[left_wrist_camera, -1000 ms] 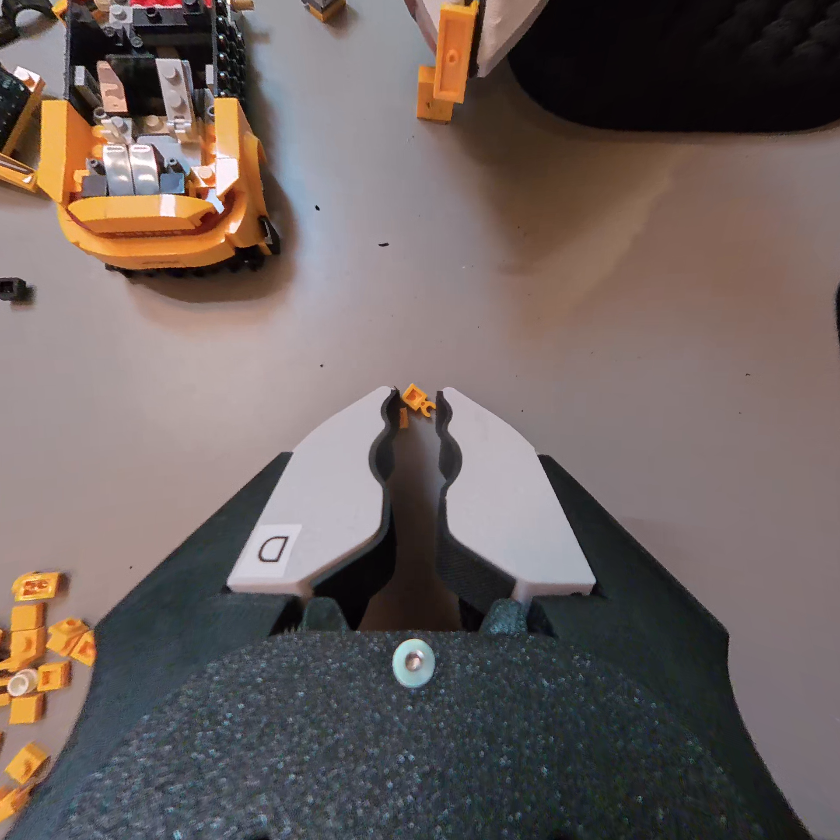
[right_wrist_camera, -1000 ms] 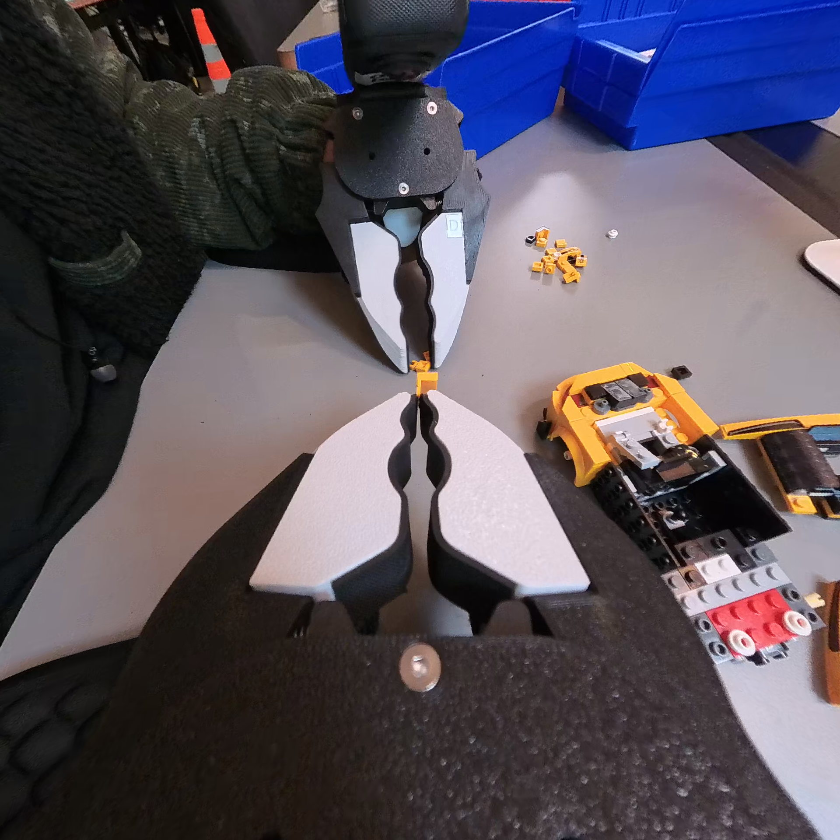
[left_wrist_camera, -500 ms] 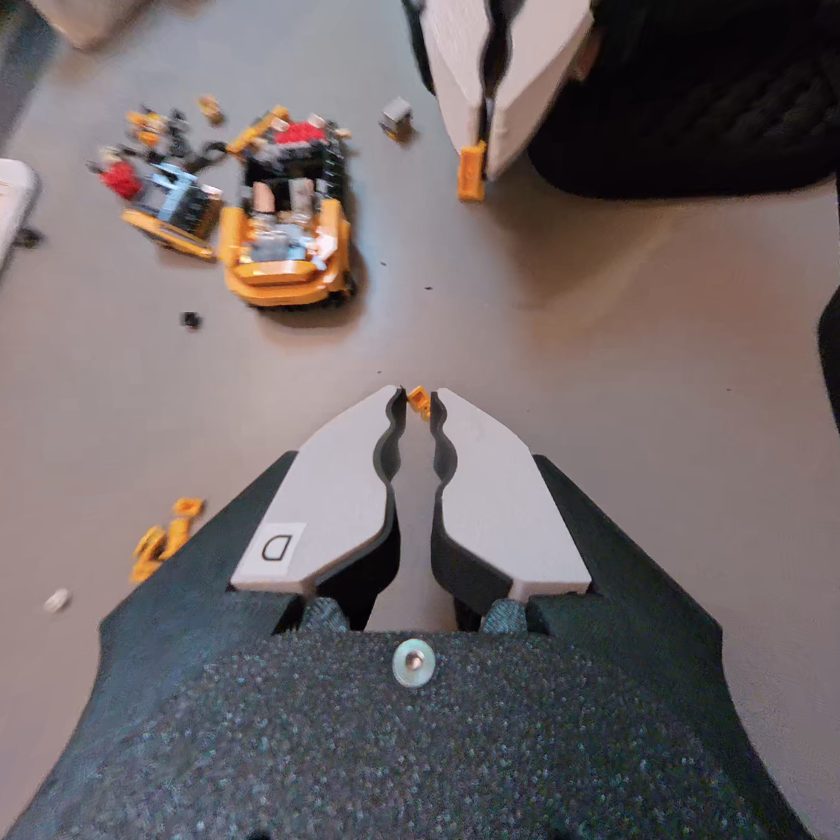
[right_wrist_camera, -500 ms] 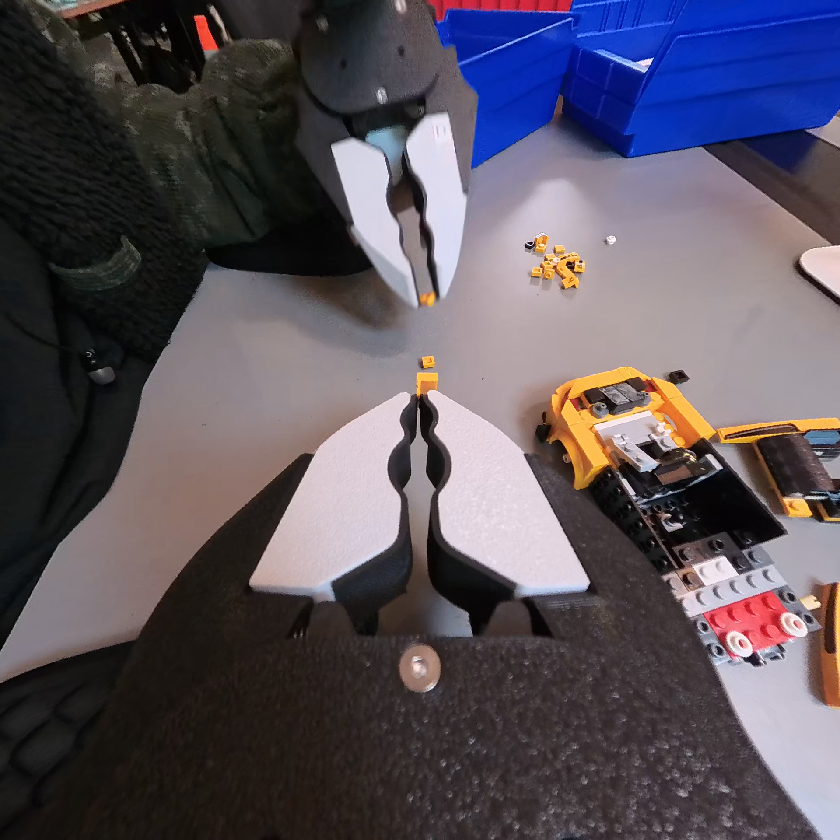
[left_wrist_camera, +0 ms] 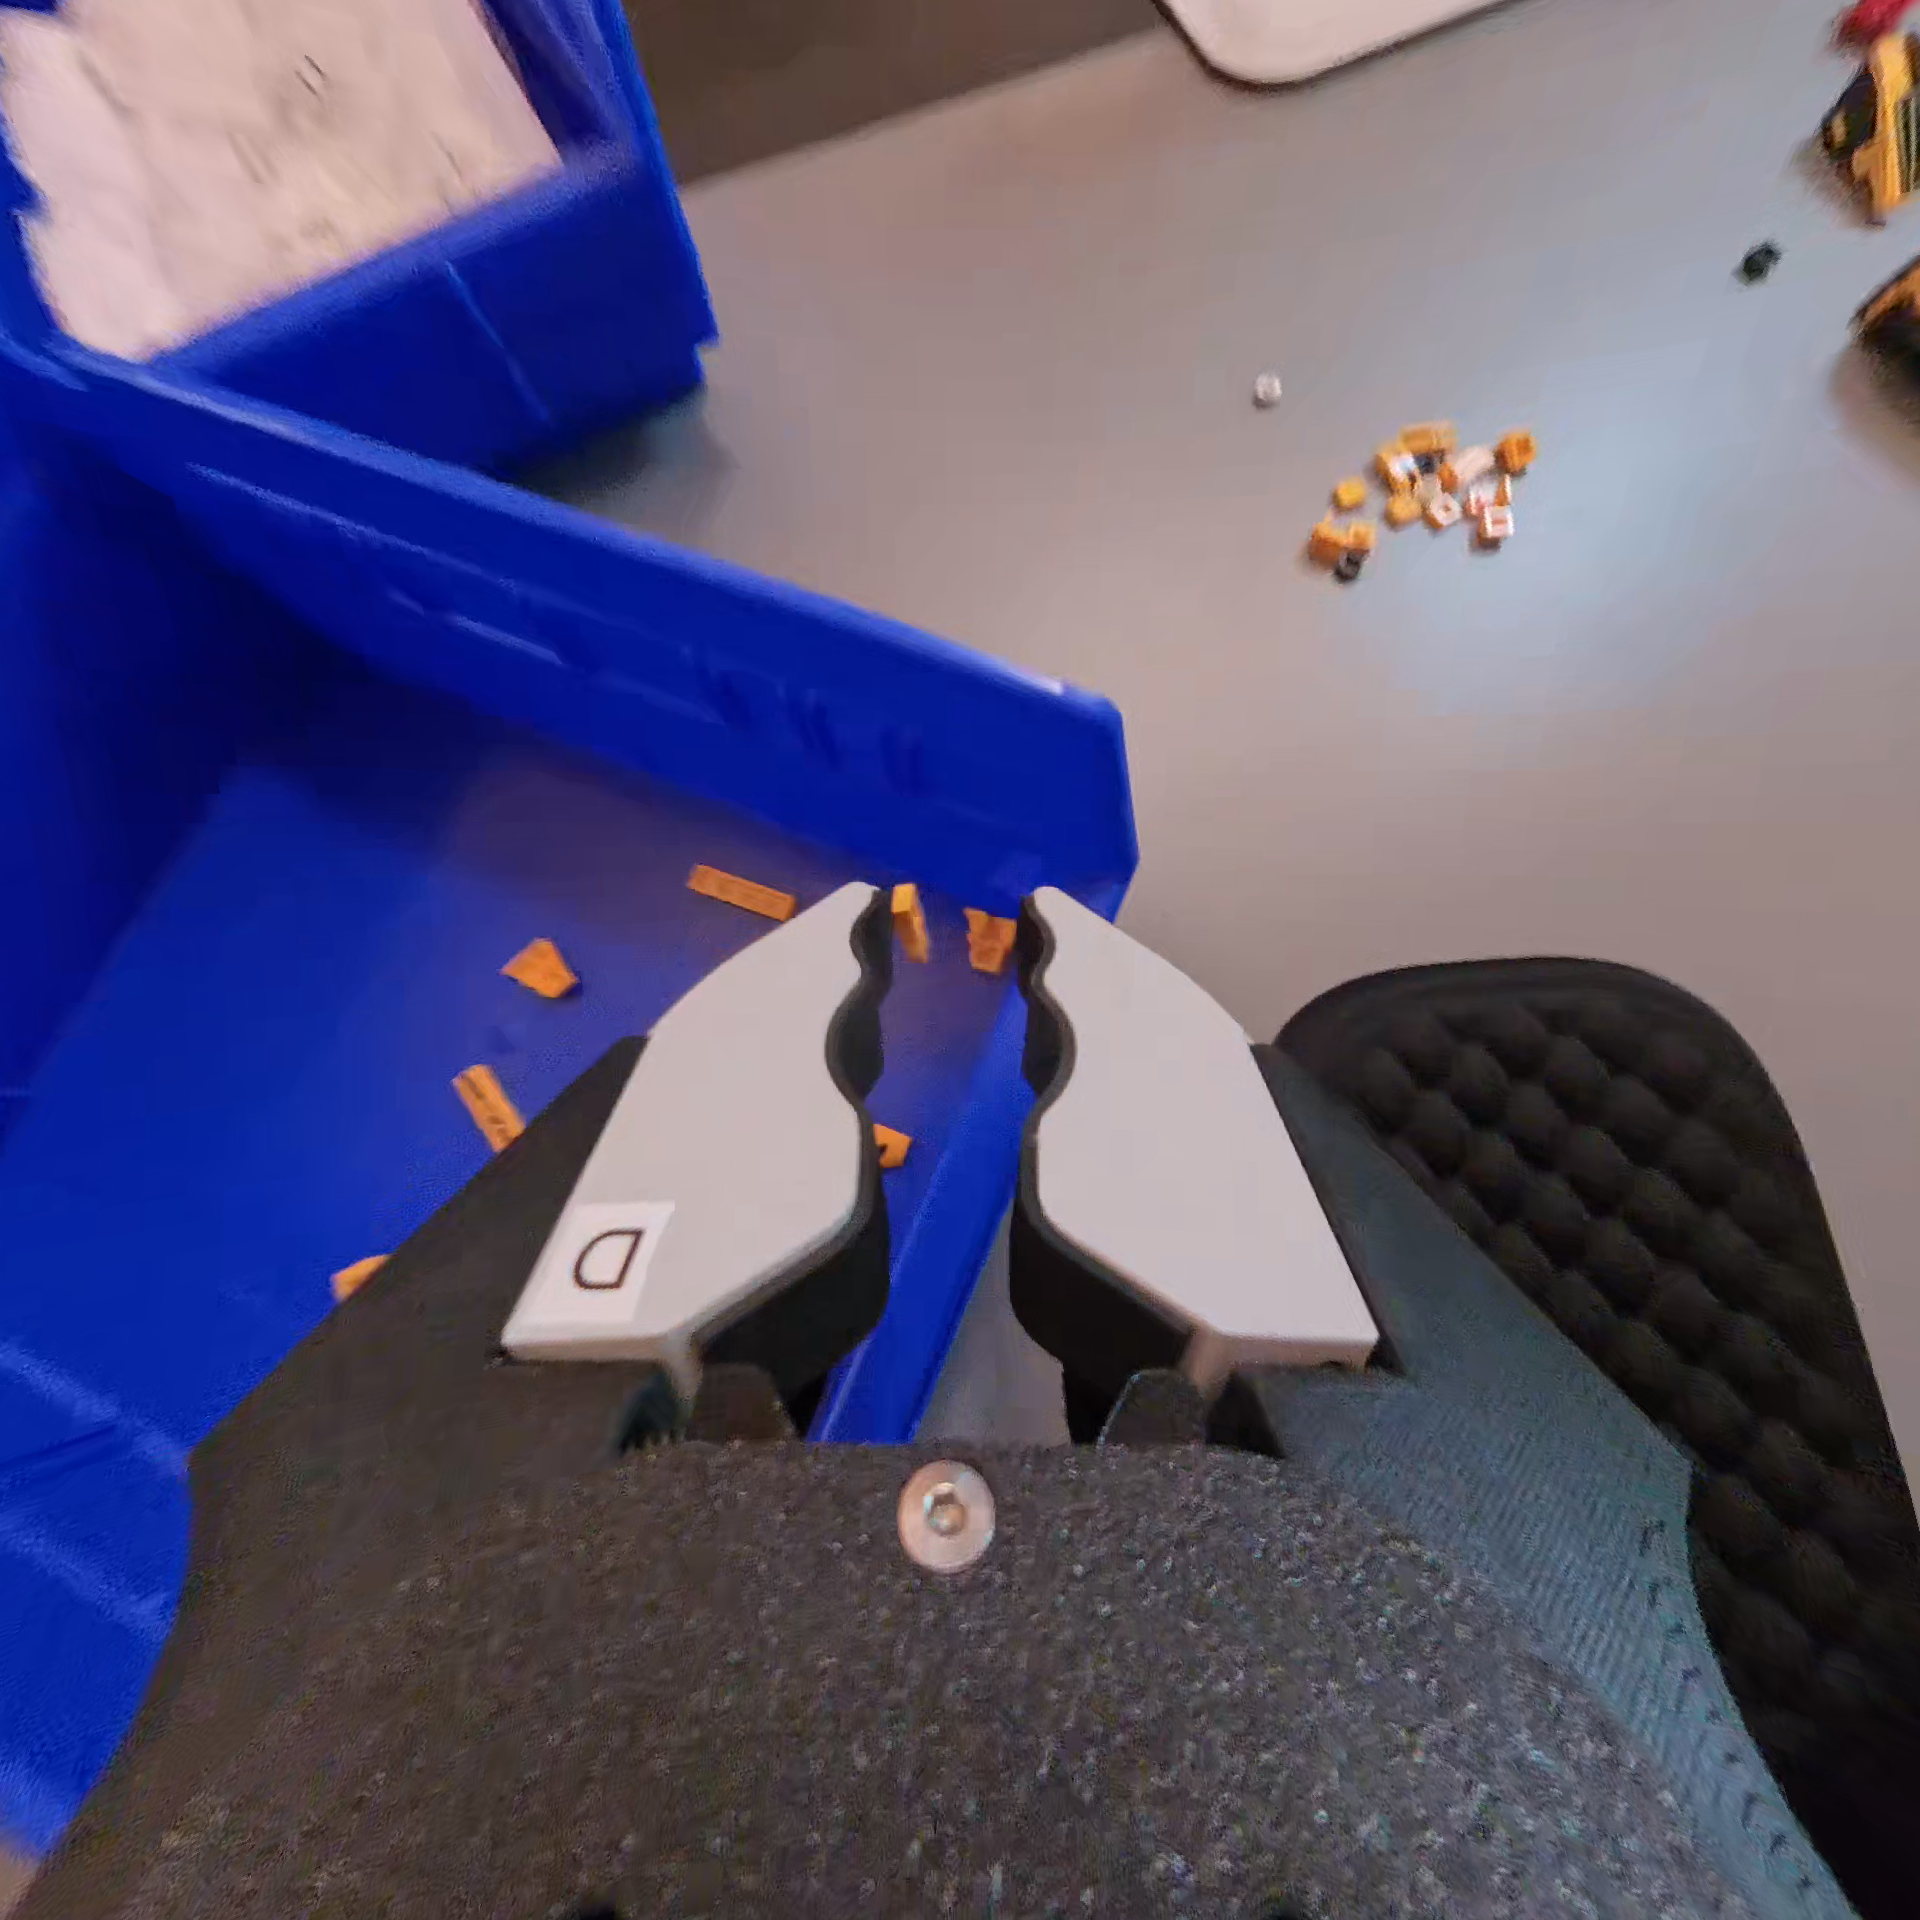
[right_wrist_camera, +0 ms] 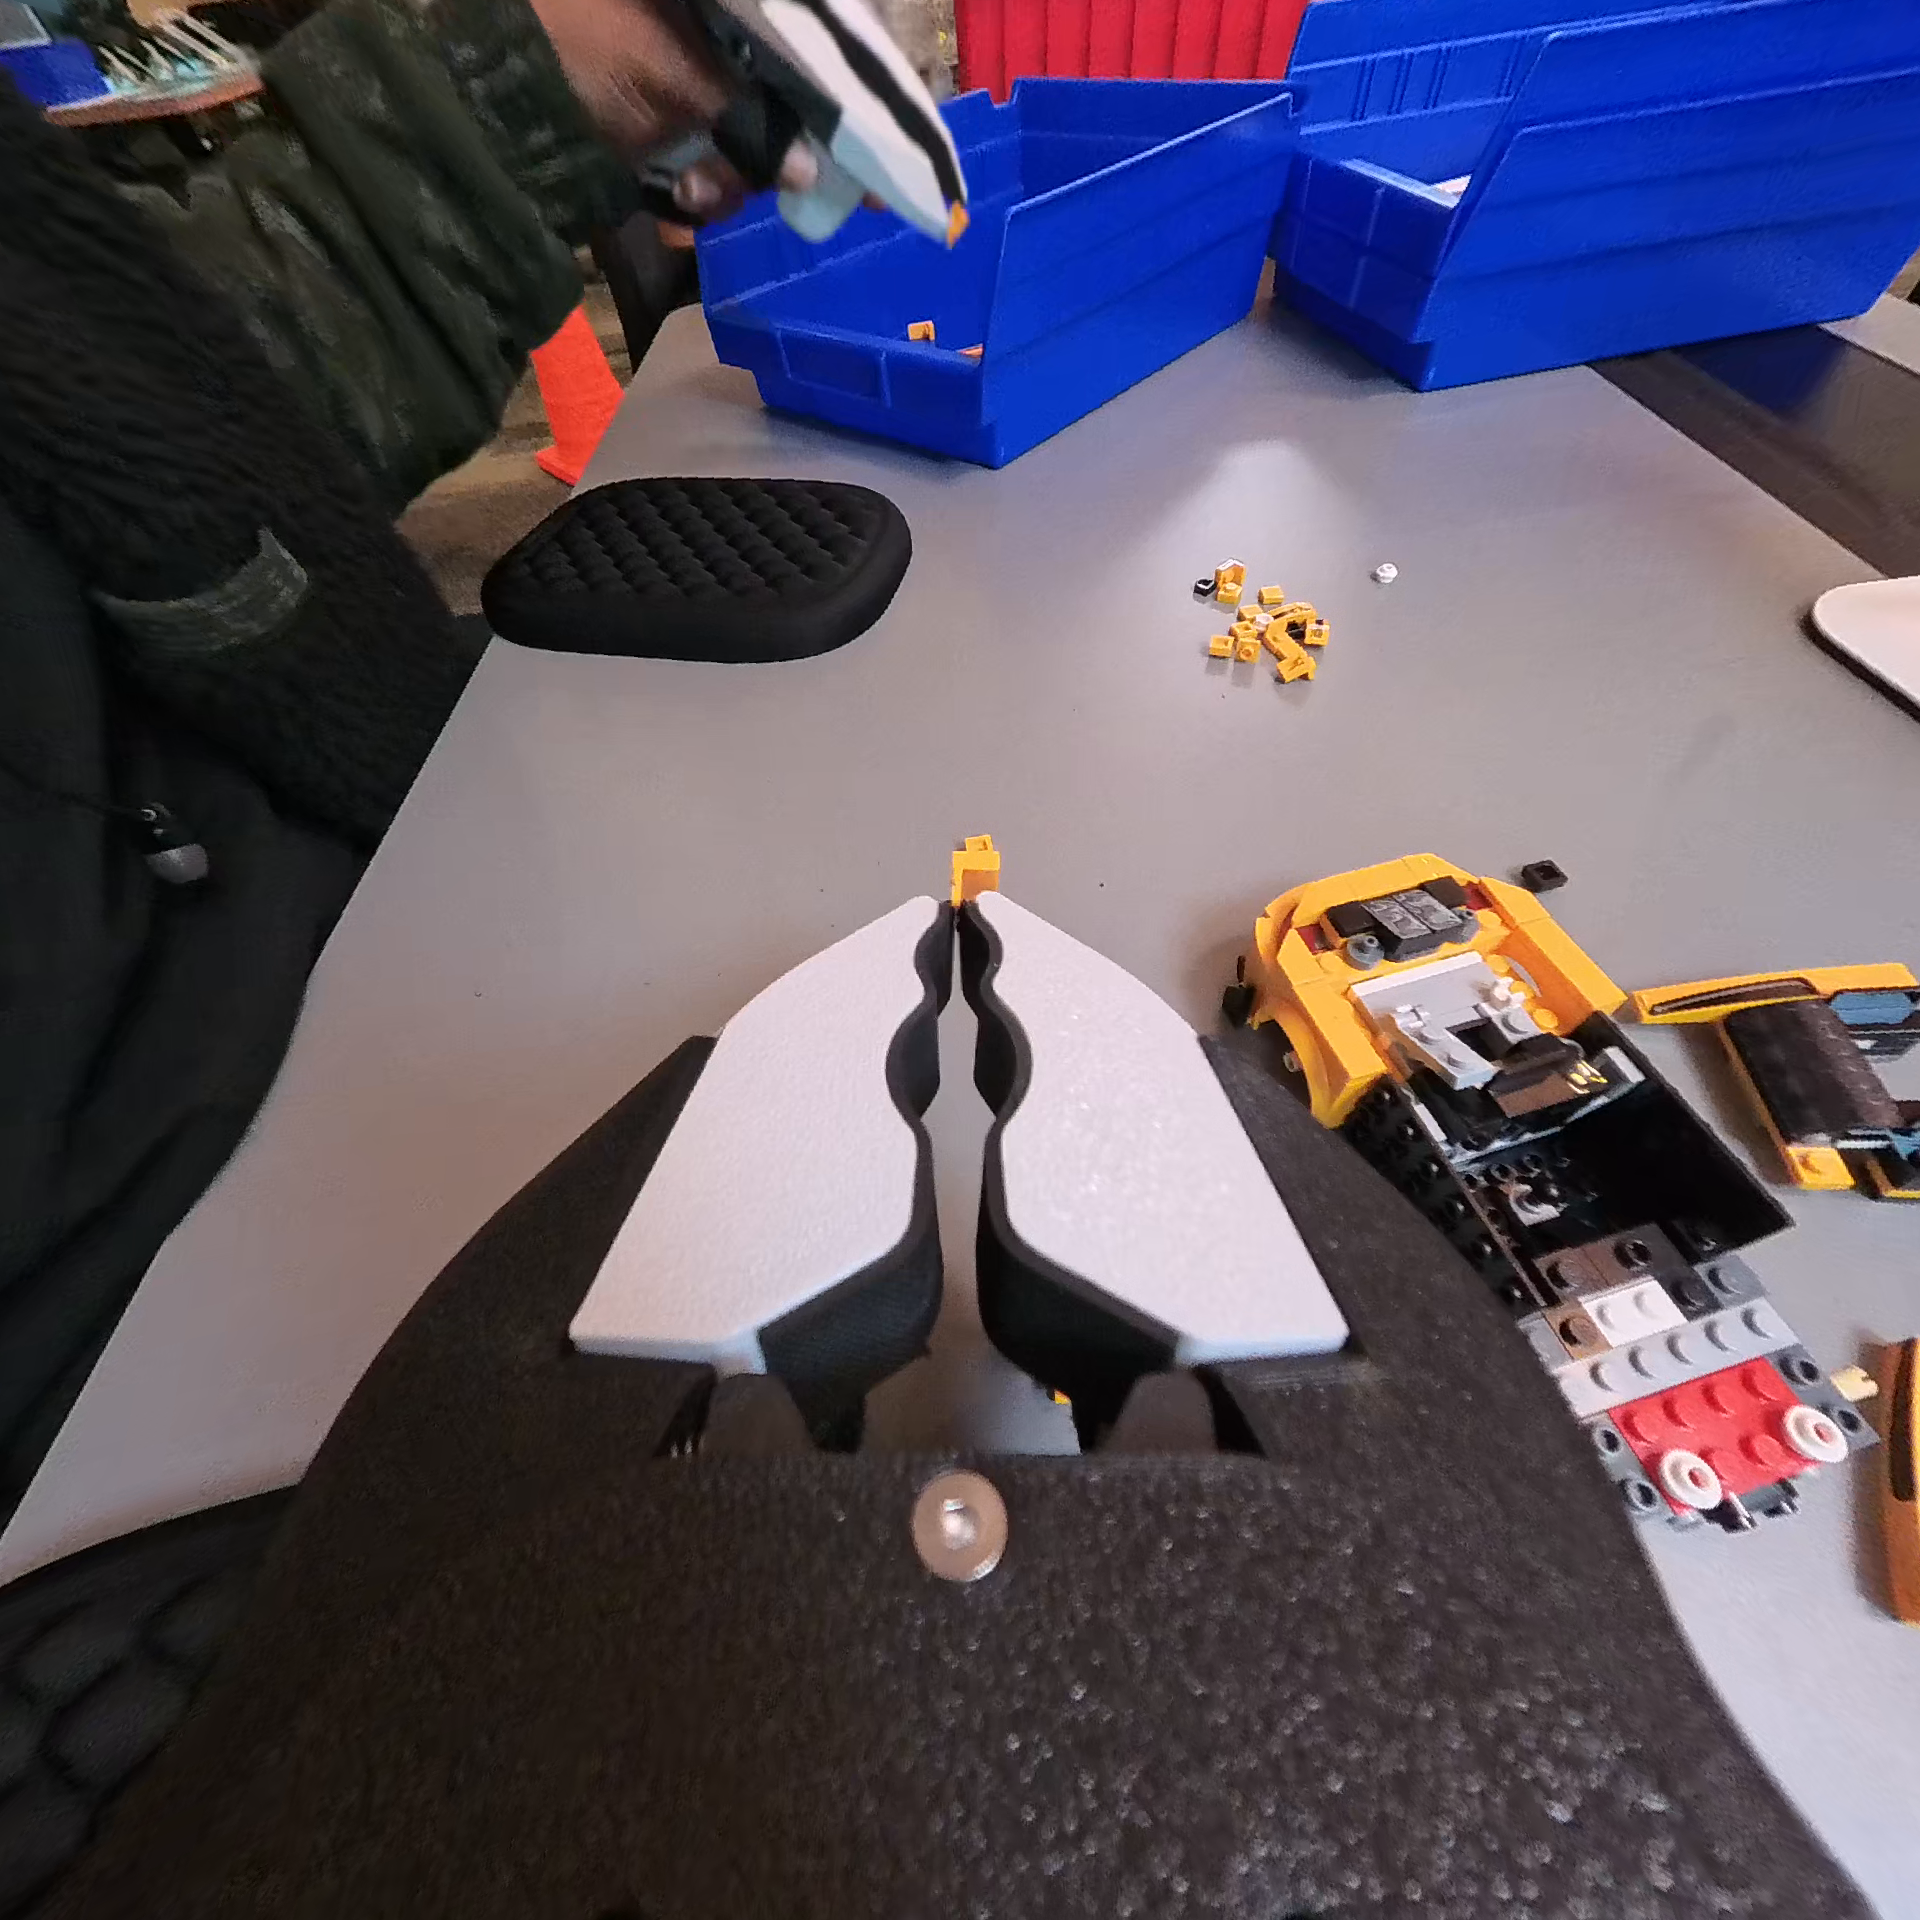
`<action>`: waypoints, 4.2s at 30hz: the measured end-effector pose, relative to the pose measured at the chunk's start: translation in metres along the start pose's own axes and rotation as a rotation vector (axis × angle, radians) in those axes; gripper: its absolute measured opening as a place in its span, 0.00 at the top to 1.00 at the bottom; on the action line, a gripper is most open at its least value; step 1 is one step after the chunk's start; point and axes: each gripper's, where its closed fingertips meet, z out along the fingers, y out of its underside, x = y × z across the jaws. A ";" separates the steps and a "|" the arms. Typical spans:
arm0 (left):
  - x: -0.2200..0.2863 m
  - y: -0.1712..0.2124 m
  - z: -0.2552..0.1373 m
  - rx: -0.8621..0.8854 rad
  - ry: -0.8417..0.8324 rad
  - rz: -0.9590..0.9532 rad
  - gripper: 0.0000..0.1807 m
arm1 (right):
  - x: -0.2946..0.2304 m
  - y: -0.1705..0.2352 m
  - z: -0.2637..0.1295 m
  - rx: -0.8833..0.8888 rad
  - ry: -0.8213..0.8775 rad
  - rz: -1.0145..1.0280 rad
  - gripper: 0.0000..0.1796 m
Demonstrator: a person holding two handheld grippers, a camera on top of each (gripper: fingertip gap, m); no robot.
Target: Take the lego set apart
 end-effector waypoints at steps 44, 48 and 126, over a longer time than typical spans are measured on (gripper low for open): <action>0.004 -0.040 -0.013 0.130 -0.283 0.051 0.95 | 0.008 0.005 -0.001 -0.017 0.043 0.006 1.00; -0.023 0.009 0.013 -0.059 -0.276 -0.062 0.82 | 0.009 0.005 -0.001 -0.021 0.052 0.004 1.00; 0.256 -0.141 0.031 0.415 0.730 0.417 0.79 | 0.026 -0.013 -0.004 -0.100 0.121 -0.162 0.91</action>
